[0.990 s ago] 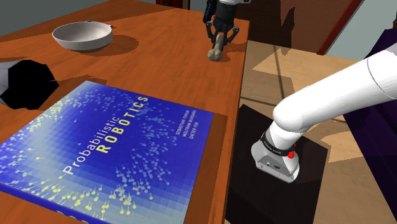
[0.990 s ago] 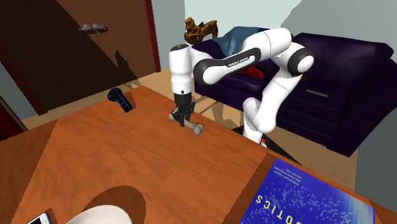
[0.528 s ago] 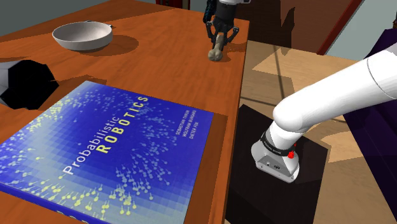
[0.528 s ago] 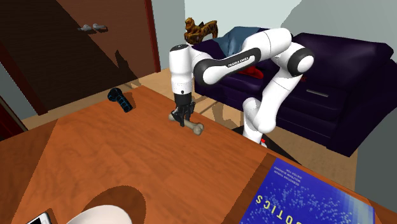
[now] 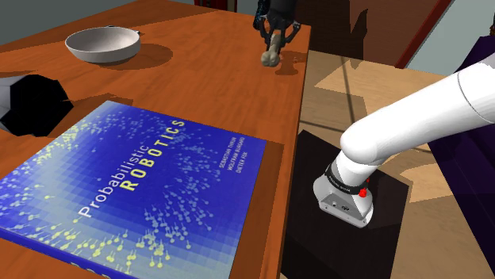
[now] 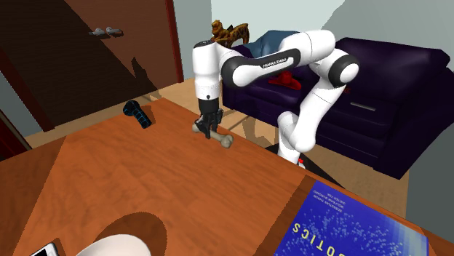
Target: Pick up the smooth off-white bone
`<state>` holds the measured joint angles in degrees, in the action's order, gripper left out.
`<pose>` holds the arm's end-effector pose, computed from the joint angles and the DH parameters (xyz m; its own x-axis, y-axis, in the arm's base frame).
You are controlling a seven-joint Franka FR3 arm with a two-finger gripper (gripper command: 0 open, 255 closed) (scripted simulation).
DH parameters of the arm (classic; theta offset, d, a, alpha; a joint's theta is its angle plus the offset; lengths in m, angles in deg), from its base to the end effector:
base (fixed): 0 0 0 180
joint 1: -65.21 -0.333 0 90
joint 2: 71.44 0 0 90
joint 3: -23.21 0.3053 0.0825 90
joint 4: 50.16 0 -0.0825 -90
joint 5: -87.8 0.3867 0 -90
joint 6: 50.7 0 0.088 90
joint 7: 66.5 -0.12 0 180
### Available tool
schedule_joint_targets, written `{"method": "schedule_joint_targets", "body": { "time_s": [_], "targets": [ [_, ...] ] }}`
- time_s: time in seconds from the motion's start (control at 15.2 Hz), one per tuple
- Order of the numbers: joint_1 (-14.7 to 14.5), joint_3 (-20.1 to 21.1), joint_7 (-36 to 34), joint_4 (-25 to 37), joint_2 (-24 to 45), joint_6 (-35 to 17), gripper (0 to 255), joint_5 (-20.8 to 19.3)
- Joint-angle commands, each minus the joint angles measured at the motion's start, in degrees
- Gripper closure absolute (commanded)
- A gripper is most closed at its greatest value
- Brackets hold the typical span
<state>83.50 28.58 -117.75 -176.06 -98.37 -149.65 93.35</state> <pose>0.4114 -0.0792 0.5428 0.4130 -0.9097 -0.0429 -0.9107 -0.4119 -0.0316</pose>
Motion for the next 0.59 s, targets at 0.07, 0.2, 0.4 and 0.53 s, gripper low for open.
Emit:
{"method": "schedule_joint_targets", "body": {
  "time_s": [0.07,0.2,0.4,0.53],
  "targets": [
    [0.0,-0.1,-0.1,2.4,0.2,2.2,255,-0.1],
    [0.1,-0.1,-0.2,4.1,0.4,3.7,255,-0.1],
    [0.1,-0.2,-0.3,6.8,0.8,6.0,255,-0.2],
    [0.1,-0.2,-0.4,7.8,1.0,6.8,255,-0.2]
  ]
}}
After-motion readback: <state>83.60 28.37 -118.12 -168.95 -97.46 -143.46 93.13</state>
